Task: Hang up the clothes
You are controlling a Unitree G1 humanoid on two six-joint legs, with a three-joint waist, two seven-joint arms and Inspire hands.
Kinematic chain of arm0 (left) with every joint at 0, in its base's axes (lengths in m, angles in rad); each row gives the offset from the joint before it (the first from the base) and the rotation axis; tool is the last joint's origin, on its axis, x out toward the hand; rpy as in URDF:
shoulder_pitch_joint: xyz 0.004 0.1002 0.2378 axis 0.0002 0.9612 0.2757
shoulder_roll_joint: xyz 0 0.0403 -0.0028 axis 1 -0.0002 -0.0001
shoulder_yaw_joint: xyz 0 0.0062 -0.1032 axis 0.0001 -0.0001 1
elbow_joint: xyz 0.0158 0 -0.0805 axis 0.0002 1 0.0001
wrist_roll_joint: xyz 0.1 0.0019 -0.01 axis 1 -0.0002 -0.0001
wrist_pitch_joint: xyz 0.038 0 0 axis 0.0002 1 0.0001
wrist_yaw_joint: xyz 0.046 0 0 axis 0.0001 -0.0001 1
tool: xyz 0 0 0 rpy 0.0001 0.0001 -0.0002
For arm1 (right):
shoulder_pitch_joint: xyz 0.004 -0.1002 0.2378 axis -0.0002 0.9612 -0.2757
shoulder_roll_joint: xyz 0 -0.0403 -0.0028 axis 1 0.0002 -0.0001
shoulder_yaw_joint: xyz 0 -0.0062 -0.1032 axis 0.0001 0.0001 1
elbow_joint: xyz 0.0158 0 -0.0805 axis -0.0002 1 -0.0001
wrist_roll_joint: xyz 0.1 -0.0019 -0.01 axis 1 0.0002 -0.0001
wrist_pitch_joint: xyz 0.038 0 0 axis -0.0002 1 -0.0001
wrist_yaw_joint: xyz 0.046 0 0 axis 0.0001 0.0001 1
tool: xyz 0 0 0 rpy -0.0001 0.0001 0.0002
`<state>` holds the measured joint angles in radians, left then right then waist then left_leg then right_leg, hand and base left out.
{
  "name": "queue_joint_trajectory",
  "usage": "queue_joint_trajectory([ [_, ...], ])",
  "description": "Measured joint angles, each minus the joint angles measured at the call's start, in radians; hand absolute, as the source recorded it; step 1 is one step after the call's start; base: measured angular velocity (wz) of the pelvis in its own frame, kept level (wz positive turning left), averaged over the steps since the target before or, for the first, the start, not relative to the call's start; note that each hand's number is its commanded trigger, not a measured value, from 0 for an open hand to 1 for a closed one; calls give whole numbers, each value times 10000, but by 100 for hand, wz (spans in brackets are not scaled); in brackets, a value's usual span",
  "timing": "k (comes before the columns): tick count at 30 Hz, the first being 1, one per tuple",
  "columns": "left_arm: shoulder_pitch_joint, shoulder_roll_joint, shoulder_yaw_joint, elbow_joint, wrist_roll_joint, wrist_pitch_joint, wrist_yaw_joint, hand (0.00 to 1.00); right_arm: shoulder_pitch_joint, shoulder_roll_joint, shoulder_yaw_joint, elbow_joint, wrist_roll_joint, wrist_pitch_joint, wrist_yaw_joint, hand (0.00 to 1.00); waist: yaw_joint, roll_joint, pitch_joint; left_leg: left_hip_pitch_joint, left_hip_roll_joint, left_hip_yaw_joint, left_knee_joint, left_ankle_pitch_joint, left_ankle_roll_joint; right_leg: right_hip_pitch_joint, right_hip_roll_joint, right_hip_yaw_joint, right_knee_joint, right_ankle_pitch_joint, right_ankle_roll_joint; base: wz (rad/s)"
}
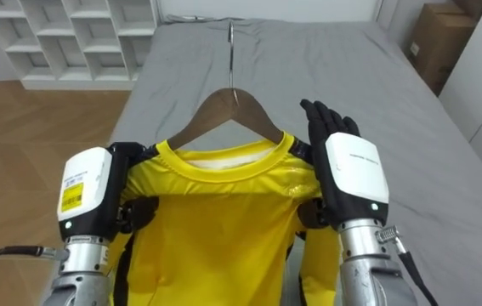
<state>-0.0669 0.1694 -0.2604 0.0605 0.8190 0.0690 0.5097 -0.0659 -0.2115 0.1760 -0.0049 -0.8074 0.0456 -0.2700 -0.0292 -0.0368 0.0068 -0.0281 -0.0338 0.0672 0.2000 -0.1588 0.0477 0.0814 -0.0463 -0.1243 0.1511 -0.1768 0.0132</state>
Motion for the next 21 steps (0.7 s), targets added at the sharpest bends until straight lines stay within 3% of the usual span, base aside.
queue_joint_trajectory([
  [21, -17, 14, -177, -115, 474, -28, -38, 100, -9, -20, -12, 129, 301, -22, 1, 0, 11, -61, 22, 125, 12, -9, 22, 0, 1, 150, -25, -27, -9, 1, 2, 0],
])
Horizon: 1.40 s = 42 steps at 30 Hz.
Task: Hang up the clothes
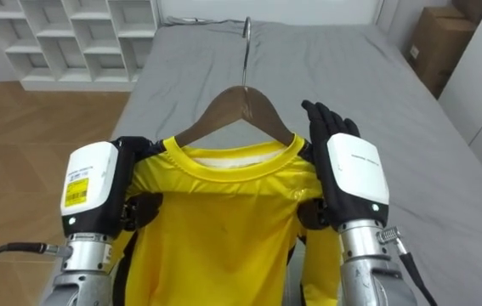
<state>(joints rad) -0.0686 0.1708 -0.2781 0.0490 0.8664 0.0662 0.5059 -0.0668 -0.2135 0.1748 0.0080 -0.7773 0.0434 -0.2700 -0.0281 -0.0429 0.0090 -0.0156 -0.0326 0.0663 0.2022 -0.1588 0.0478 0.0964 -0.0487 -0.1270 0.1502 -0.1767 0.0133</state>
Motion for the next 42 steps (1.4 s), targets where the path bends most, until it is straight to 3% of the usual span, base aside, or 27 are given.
queue_joint_trajectory([
  [11, -64, 0, -10, -11, 329, 93, -218, 100, -929, 7, 0, 1624, 168, -50, -159, 0, -64, 1, 2, -91, -23, -55, 45, 1, 1, -63, 7, -36, 1, 0, 0, 0],
  [18, -63, -3, -18, -10, 431, 184, -536, 100, -969, 49, 3, 2145, 244, -72, -308, 0, -65, 17, 9, -107, -41, -129, 46, 1, 1, -56, 5, -108, 3, 0, 0, 1],
  [24, -62, 65, -9, -9, 487, 190, -627, 100, -981, 270, 4, 2644, 353, -209, -834, 0, -35, 99, 60, -95, -52, -146, 122, 1, 2, -12, -7, -128, 1, 0, 0, 0],
  [26, -61, 56, -11, -8, 520, 190, -635, 100, -986, 274, 3, 2695, 395, -227, -912, 20, -22, 109, 67, -95, -52, -143, 124, 1, 2, -8, -7, -127, 1, 0, 0, 0],
  [27, -61, 55, -11, -9, 650, 190, -640, 100, -1044, 286, 3, 2892, 438, -287, -946, 45, -21, 108, 66, -95, -50, -143, 153, 1, 2, 7, -7, -126, 1, 0, 0, 0],
  [28, -62, 55, -11, -9, 712, 190, -645, 100, -1085, 301, 3, 3001, 466, -298, -951, 55, -21, 108, 66, -95, -51, -143, 169, 1, 2, 15, -8, -127, 1, 0, 0, 0],
  [29, -61, 56, -6, -8, 794, 190, -663, 100, -1105, 341, -1, 3097, 579, -298, -966, 74, -22, 114, 63, -94, -54, -143, 185, 1, 2, 26, -11, -128, 1, 0, 0, 0],
  [30, -62, 62, 3, -8, 861, 190, -686, 100, -1120, 396, -1, 3215, 653, -308, -1000, 100, -38, 115, 63, -87, -53, -146, 187, 1, 2, 37, -10, -128, 0, 0, 0, 0],
  [42, -62, 65, 87, -9, 898, 236, -843, 100, -1124, 451, 0, 3501, 738, -305, -1016, 100, -47, 121, 59, -83, -53, -149, 206, 1, 2, 59, -10, -130, -3, 0, 0, 0],
])
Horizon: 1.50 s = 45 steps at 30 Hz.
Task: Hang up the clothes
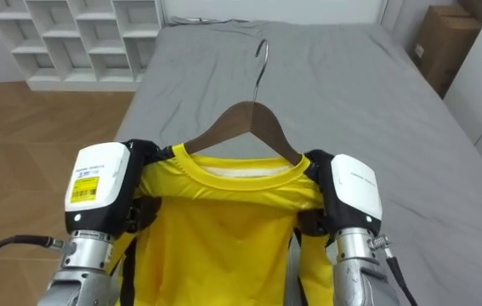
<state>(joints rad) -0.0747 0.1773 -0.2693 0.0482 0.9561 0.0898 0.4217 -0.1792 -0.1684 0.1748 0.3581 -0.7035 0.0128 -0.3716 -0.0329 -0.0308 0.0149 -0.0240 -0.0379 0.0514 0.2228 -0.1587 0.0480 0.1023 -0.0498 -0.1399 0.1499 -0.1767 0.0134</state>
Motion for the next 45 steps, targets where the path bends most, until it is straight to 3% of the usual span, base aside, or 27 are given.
queue_joint_trajectory([
  [12, 7, -3, -94, -6, -11, 5, -2, 100, -18, 3, -50, 93, 3, 210, 23, 100, -21, 6, -13, 6, 2, 0, 0, 0, 0, 0, 8, 5, 11, 0, 0, 0],
  [21, 18, -4, -100, -6, -12, 8, -1, 100, -55, -3, -52, 67, -46, 289, 54, 100, -63, -1, -83, 17, 5, 8, 29, 3, 5, 8, 9, 12, 33, 1, -1, 0],
  [22, 20, -4, -99, -6, -19, 8, -1, 40, -55, -10, -40, 46, -46, 317, 67, 100, -82, -2, -90, 13, 3, 0, 55, 3, 6, 21, 8, 9, 34, 1, -1, 0],
  [23, 35, -4, -97, -6, -28, 8, -1, 0, -55, -28, -23, 19, -47, 324, 93, 100, -104, -5, -103, 15, 3, -4, 57, 3, 5, 26, 8, 9, 34, 1, -1, 0],
  [35, 44, -287, -490, -31, -852, -134, 1, 0, -50, -58, 29, -85, -529, 492, 387, 100, -138, -8, -133, 50, 5, -3, 38, 3, 5, 53, 8, 14, 31, 0, 0, 0],
  [45, 45, -312, -601, -31, -1387, -281, 1, 0, 63, -42, 110, -100, -560, 493, 495, 100, -166, -120, -107, 261, 2, -5, -110, 3, 4, 213, 14, 13, 12, -1, 2, 0],
])
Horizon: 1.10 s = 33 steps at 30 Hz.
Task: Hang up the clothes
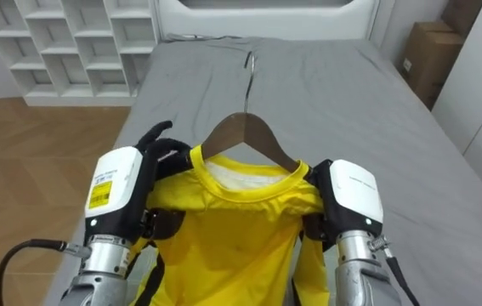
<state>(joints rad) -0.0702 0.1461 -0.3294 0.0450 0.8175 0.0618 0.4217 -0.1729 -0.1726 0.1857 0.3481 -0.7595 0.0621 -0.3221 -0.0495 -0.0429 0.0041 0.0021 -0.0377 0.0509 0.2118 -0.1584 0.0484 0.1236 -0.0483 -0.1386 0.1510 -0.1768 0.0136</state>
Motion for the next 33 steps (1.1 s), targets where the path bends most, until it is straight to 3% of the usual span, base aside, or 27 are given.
queue_joint_trajectory([
  [23, 25, 23, -63, 1, -38, 12, -225, 0, -1, -41, 39, -68, 254, 41, 648, 100, 8, -49, -24, 1, -1, 1, 15, 0, 0, -1, -6, -16, 4, 0, 0, 0],
  [33, 58, 32, 112, 1, -224, 3, -407, 0, 232, -203, -422, 180, 787, -25, 621, 100, -27, -55, -26, -55, -14, 1, 9, -1, 1, -45, -17, -20, 4, 0, 0, 0],
])
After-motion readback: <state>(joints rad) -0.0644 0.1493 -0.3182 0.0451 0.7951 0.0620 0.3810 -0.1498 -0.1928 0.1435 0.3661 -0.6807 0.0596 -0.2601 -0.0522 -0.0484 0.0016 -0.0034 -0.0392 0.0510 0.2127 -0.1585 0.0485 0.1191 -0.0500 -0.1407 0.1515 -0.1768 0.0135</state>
